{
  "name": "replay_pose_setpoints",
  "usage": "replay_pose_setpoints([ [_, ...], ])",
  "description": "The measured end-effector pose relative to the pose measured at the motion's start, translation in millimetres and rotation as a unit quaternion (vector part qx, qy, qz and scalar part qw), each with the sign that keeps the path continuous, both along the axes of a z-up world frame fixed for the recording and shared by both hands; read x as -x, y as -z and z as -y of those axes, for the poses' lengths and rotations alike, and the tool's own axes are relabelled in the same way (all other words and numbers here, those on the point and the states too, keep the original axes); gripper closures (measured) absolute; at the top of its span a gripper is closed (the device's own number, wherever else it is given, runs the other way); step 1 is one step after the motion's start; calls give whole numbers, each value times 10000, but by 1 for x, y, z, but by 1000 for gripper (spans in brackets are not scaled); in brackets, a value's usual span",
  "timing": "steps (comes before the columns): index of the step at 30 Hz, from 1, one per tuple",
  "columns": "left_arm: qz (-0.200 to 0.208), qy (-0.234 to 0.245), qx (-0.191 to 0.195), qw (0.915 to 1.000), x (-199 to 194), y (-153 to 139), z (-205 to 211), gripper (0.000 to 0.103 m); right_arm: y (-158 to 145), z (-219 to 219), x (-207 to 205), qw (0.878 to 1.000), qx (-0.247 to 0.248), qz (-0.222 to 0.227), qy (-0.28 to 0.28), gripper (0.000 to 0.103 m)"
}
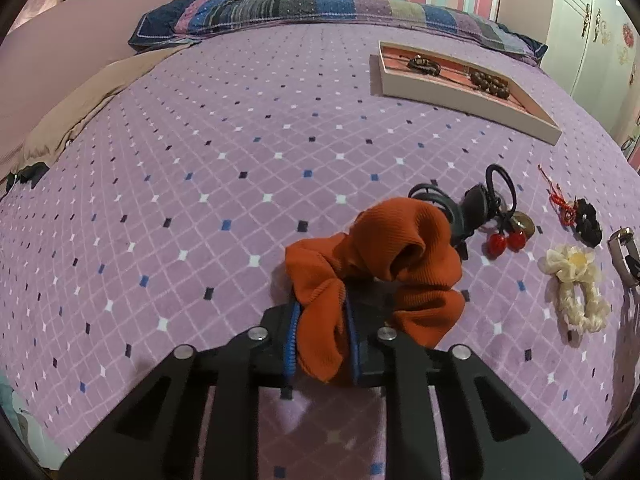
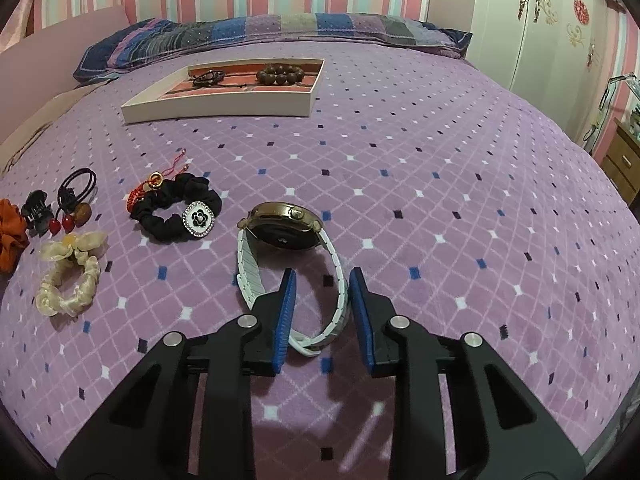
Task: Organize jewelry
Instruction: 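Grasp the orange scrunchie with the left tool while the right tool grasps the white watch strap, then carry the scrunchie and watch into the tray and open both tools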
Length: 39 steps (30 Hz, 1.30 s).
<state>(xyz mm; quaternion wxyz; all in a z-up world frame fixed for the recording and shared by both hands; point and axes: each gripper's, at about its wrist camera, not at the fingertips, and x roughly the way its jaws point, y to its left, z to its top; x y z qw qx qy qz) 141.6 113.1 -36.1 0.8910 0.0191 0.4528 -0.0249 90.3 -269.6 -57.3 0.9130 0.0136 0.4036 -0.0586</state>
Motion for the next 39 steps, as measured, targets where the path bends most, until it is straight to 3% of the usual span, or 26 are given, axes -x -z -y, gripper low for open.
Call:
replay_pose_setpoints([
  [2, 93, -41, 24, 9999, 2, -4, -1, 84, -2, 1, 1, 10000, 25, 43, 23, 84],
  [5, 190, -91, 57, 9998, 4, -8, -3, 84, -3, 3, 3, 10000, -47, 61, 40, 86],
  [17, 387, -63, 60, 9992, 10, -17, 1, 85, -10, 3, 7, 9997, -100, 238, -43, 89],
  [26, 551, -93, 235, 9982, 14, -30, 2, 85, -20, -3, 3, 9993, 131, 320, -156, 91],
  [39, 567, -93, 352, 9977, 15, -33, 2, 85, -4, 5, -13, 9997, 128, -186, -104, 99],
])
